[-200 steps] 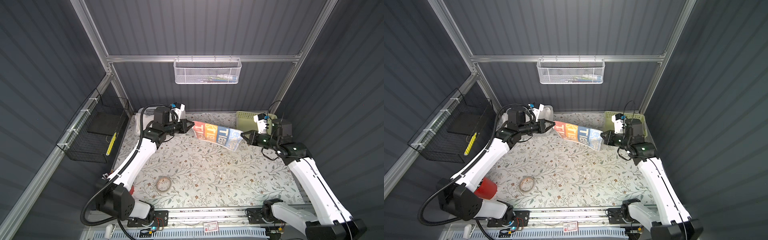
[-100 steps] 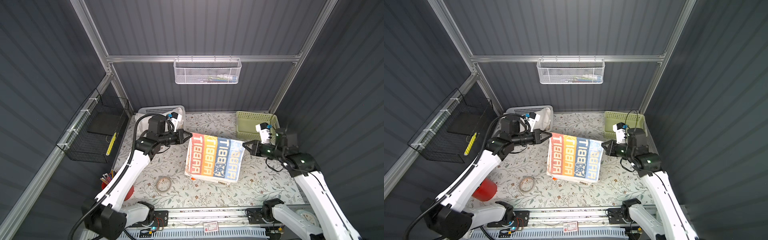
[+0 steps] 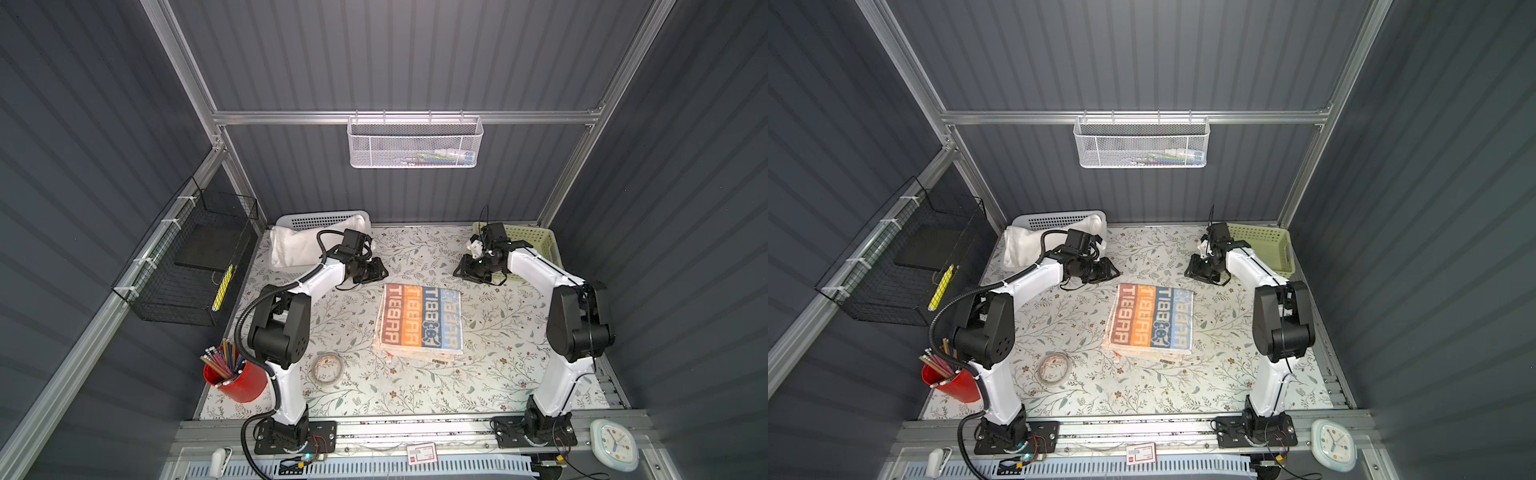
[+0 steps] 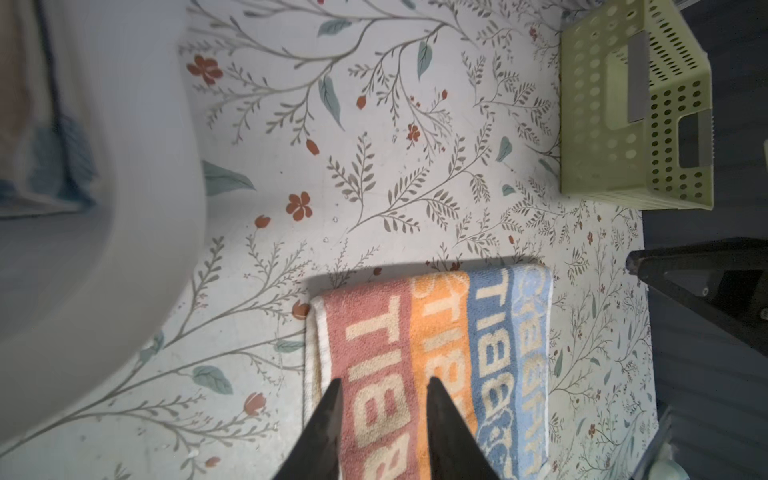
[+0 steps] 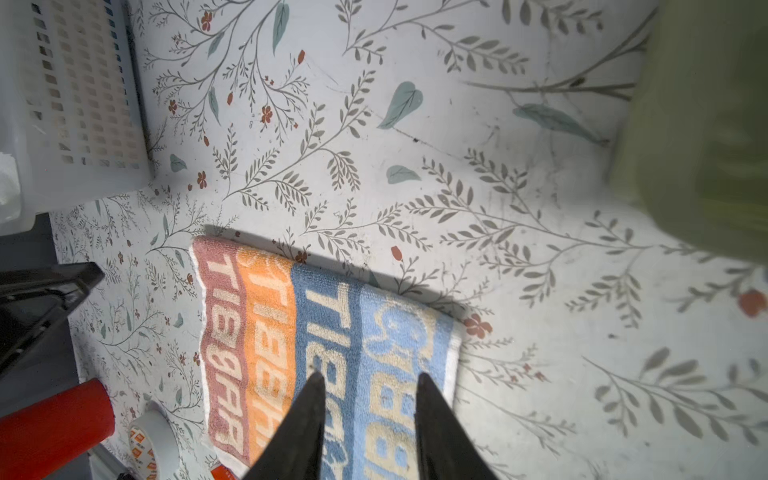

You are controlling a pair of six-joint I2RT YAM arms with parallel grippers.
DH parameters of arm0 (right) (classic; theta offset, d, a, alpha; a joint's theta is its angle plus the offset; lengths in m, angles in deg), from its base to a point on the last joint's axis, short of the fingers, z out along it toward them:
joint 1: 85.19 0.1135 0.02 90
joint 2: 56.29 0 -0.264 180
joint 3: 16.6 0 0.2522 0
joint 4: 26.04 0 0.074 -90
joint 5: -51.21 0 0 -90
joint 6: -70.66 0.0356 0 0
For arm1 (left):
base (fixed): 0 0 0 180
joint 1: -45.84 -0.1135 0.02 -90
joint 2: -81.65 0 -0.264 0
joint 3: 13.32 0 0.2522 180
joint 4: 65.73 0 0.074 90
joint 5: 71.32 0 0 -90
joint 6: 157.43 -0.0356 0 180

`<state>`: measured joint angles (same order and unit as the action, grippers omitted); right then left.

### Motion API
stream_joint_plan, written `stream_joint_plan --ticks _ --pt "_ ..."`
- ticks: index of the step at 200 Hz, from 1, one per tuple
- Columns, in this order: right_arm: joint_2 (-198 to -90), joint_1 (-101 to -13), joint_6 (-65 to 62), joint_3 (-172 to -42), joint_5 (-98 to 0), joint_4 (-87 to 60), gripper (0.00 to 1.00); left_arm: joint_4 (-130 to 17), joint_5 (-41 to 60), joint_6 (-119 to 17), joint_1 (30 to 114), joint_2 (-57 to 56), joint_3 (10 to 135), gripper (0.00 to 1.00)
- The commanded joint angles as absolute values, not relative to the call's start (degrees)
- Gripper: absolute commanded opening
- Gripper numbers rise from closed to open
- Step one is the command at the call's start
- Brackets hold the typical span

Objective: Fold and stack the towels

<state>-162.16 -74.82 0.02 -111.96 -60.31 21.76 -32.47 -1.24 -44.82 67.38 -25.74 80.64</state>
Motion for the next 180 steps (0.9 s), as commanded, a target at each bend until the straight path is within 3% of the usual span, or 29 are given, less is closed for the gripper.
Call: stream_joint_plan --ticks 1,52,135,180 --pt "-157.2 -74.9 -0.4 -106.4 -58.9 25.4 0.40 -32.6 1.1 -46.9 67.2 -20.3 74.2 0.34" --pt "-149.9 -71.7 4.0 -86.0 -63.5 16.7 0.41 -36.3 0.2 -41.8 69.3 -13.1 54.8 0.32" --pt "-163.6 -70.8 -2.2 -98.0 -63.6 17.3 0.35 -38.3 7.0 -28.2 79.7 -7.7 45.3 0.33" --pt "-156.1 -70.8 -2.2 -95.9 -61.4 22.2 0.43 -26.1 12.6 -30.6 79.7 -2.6 50.8 0.40"
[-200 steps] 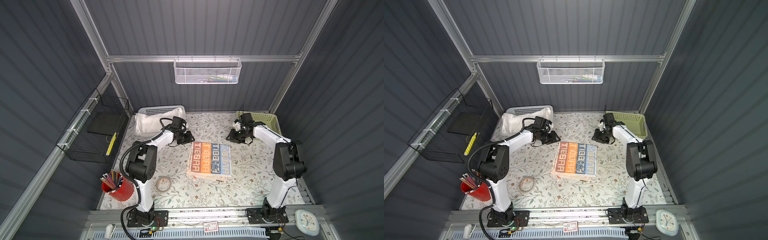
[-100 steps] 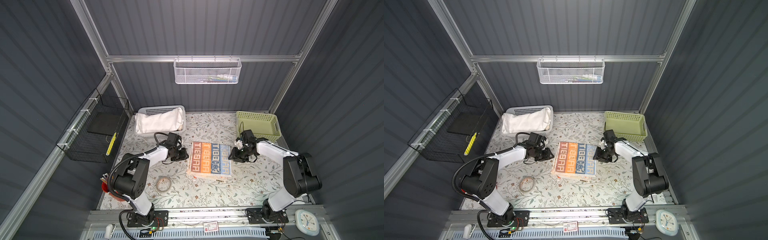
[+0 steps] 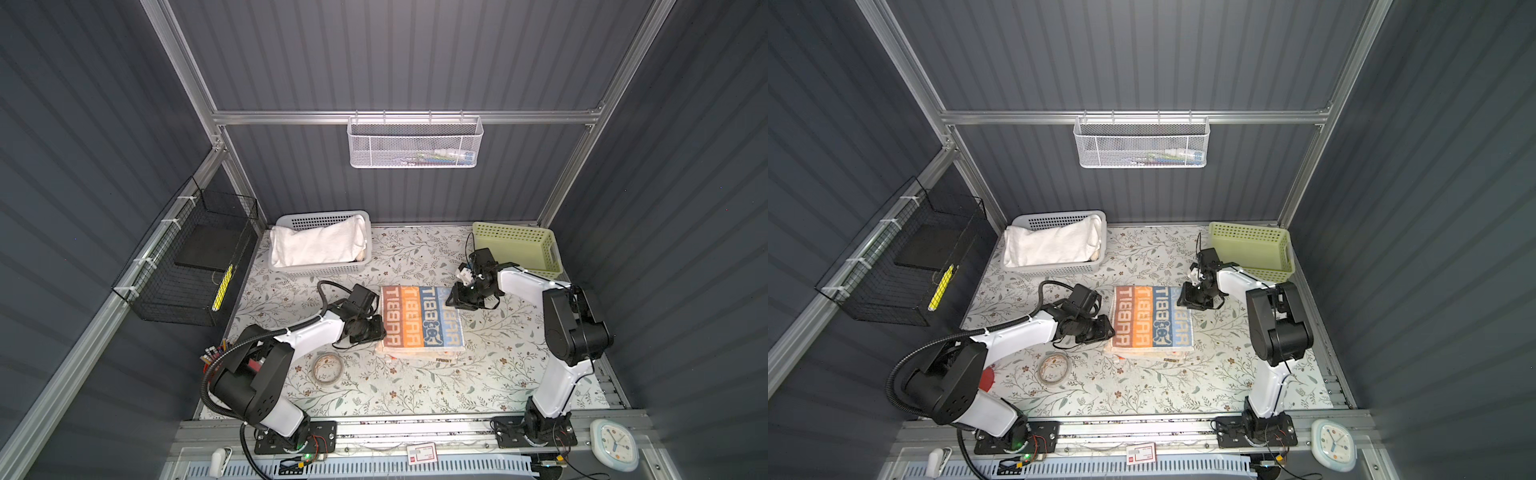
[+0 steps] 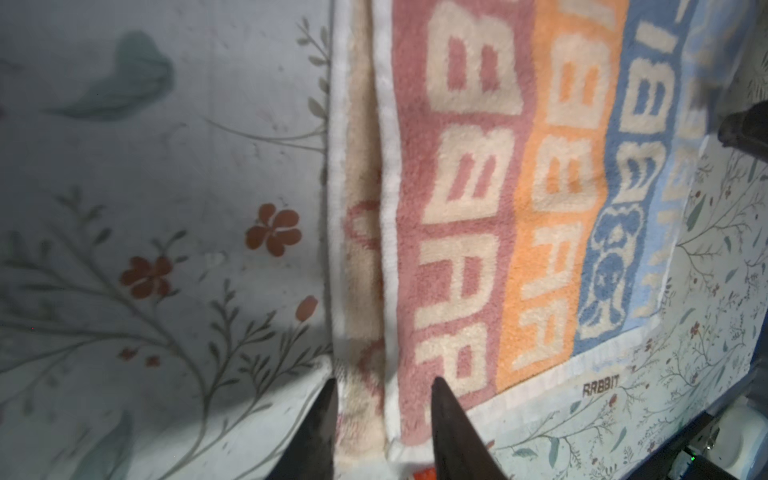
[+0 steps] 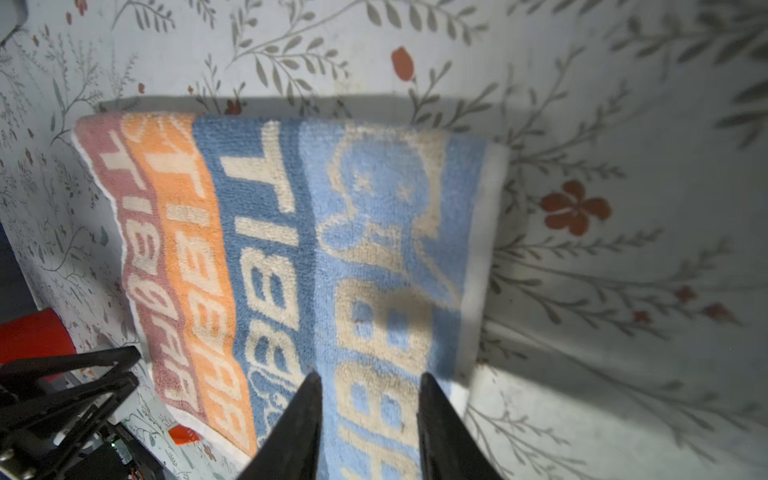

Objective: Fold and stack the towels

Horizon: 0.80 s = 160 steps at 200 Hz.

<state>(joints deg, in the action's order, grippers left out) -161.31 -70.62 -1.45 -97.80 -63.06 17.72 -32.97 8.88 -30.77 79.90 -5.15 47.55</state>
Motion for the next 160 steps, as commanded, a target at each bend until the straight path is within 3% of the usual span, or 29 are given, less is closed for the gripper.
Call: stream_joint_plan --ticks 1,36,54,83,160 --pt "-155.9 -70.8 -2.2 -95.8 -61.4 22.4 0.43 -26.0 12.5 -30.5 79.7 -2.6 50.9 0.40" --pt "-148.8 -70.5 1.1 -87.3 -60.1 26.3 0.45 -30.2 1.3 -21.2 79.8 -4.8 48.7 0.37" --pt "-144.8 -69.9 3.5 -81.8 -59.8 26.4 0.47 -33.4 0.2 -18.3 80.2 -4.7 46.4 0.37" --pt "-140.1 -68.9 6.6 -75.8 -59.9 25.2 0.48 -36.3 -2.5 -17.6 80.3 -5.8 44.5 0.45" --pt "-142.5 -67.3 8.5 -72.5 -60.3 20.9 0.44 -40.7 -5.8 -15.3 80.2 -8.0 41.7 0.47"
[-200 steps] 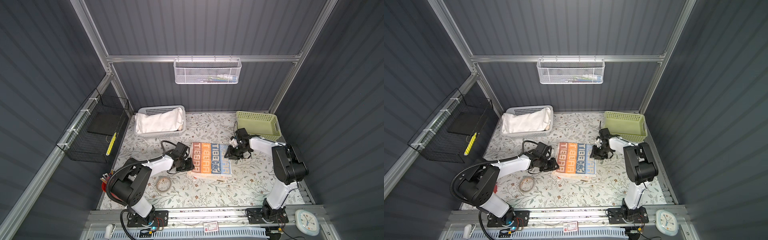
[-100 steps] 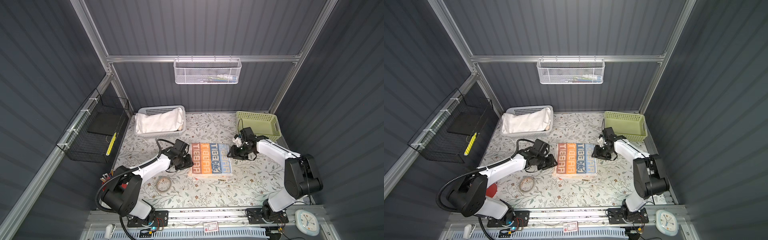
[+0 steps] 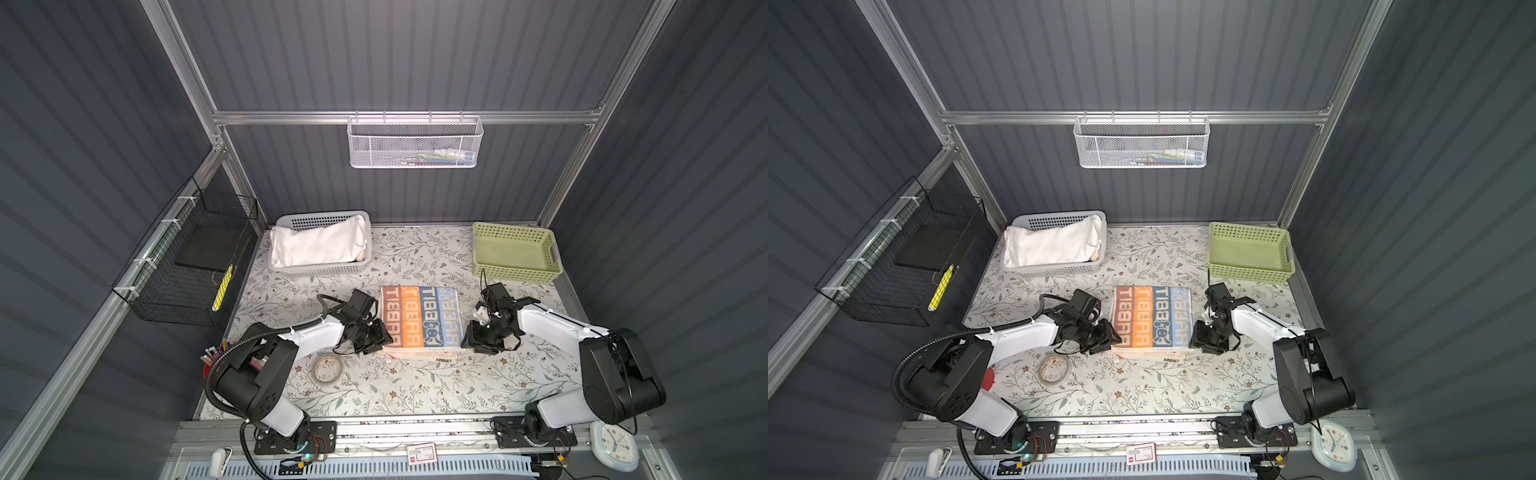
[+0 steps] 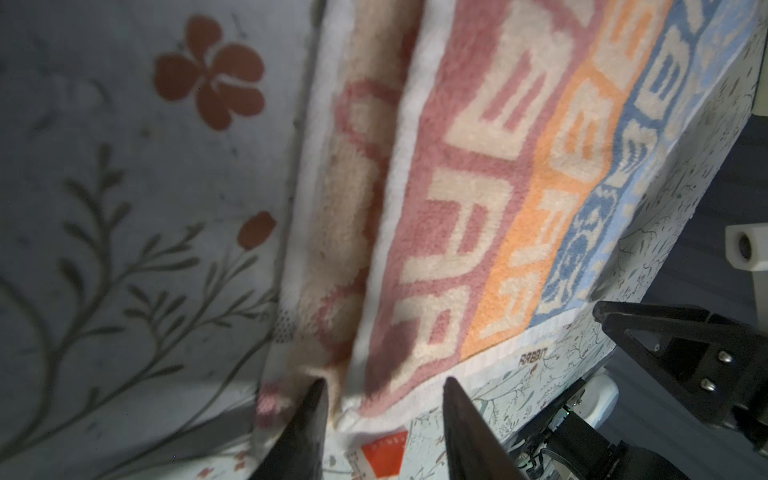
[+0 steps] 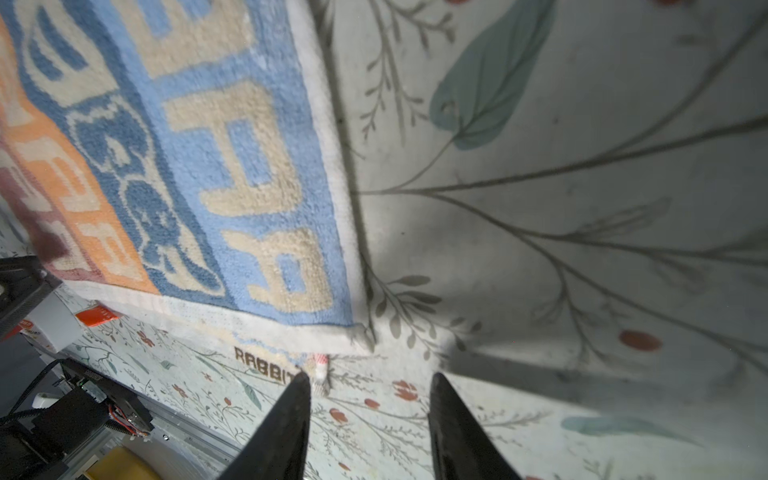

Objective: Fold and stack the towels

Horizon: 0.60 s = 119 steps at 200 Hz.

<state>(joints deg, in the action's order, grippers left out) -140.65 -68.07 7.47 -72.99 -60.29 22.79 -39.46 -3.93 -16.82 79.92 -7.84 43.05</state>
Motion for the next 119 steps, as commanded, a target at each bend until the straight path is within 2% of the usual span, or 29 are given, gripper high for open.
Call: stream_joint_plan --ticks 1,26,38,80,105,119 --pt "-142.5 -67.2 8.4 -72.5 -60.3 20.8 0.44 -40.9 -5.8 -15.3 80.2 -8.0 41.6 0.47" --pt "-143.4 -66.7 8.4 -72.6 -60.0 20.2 0.36 -43.8 -7.0 -14.5 80.2 -8.1 40.3 0.45" --pt "-143.3 -66.5 8.3 -72.9 -60.1 20.0 0.31 -44.9 -7.7 -14.3 80.2 -8.3 40.2 0.41" --pt "-141.4 -66.4 7.7 -74.0 -60.0 20.3 0.13 -43.6 -7.3 -15.2 80.2 -7.0 41.5 0.10" --pt "-140.0 -66.3 7.2 -74.5 -59.4 20.3 0.05 -42.0 -6.7 -15.9 80.2 -5.8 42.6 0.00" --pt "-139.8 -66.3 7.0 -74.6 -59.4 20.5 0.01 -41.2 -6.4 -16.3 80.2 -5.5 43.1 0.00"
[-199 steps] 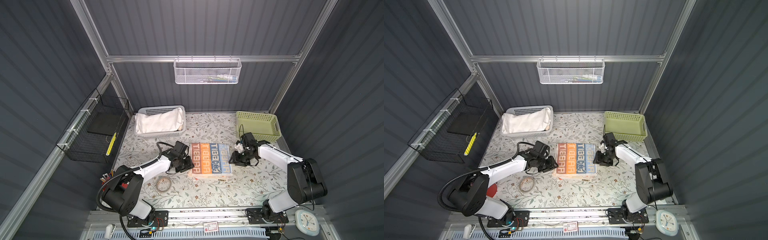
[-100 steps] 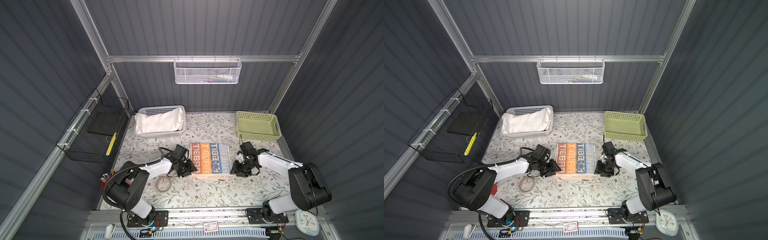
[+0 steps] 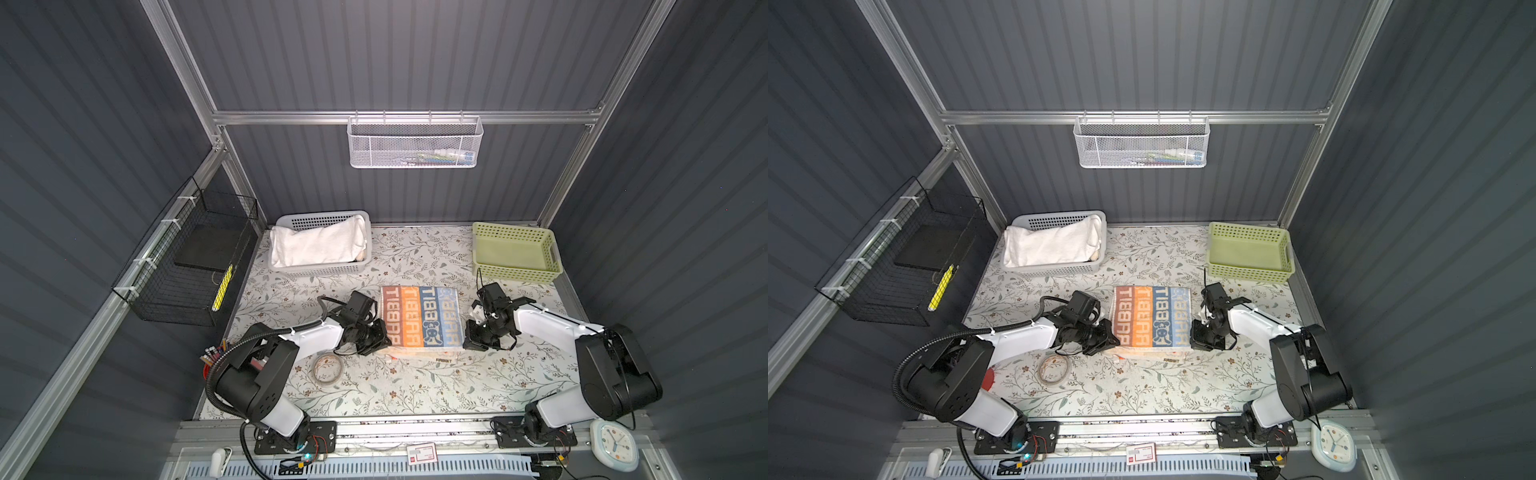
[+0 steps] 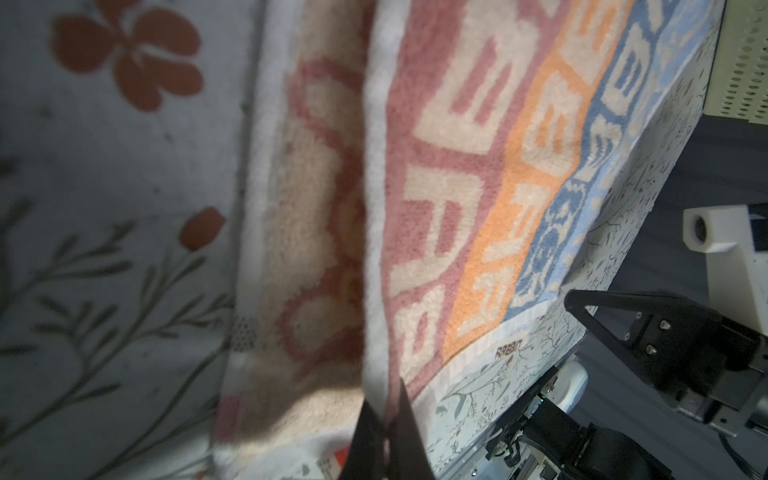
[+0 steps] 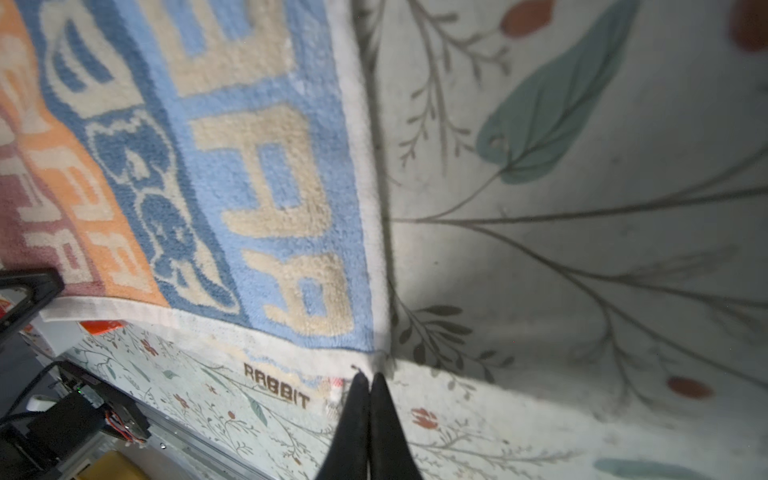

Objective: Fold and stack the towels

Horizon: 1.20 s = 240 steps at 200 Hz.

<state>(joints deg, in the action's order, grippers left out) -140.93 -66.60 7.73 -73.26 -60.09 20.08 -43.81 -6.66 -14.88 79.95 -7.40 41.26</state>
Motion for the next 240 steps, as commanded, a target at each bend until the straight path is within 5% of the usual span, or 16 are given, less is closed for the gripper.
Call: stream_joint_plan --ticks 1,17,38,68,148,240 --pt "-139.7 -66.3 7.0 -74.6 -59.4 20.5 0.01 -41.3 -6.4 -16.3 80.2 -5.5 43.1 0.00" --pt "-139.5 -66.3 7.2 -74.5 -59.2 20.8 0.02 -40.7 -6.3 -16.5 80.1 -5.2 43.3 0.00" --pt "-140.0 -66.3 8.0 -74.0 -58.6 21.3 0.28 -40.2 -6.2 -16.7 80.1 -5.1 43.4 0.00" --pt "-143.4 -65.7 7.9 -73.2 -58.6 20.3 0.38 -40.3 -6.1 -16.7 80.1 -5.3 43.3 0.00" --pt "-149.0 -61.7 10.1 -76.2 -58.6 19.4 0.01 -39.9 -6.5 -17.7 80.1 -6.3 44.5 0.00" --pt "-135.2 -60.0 10.4 -82.4 -53.9 33.2 0.00 -24.6 -5.5 -28.3 73.8 0.7 51.0 0.00"
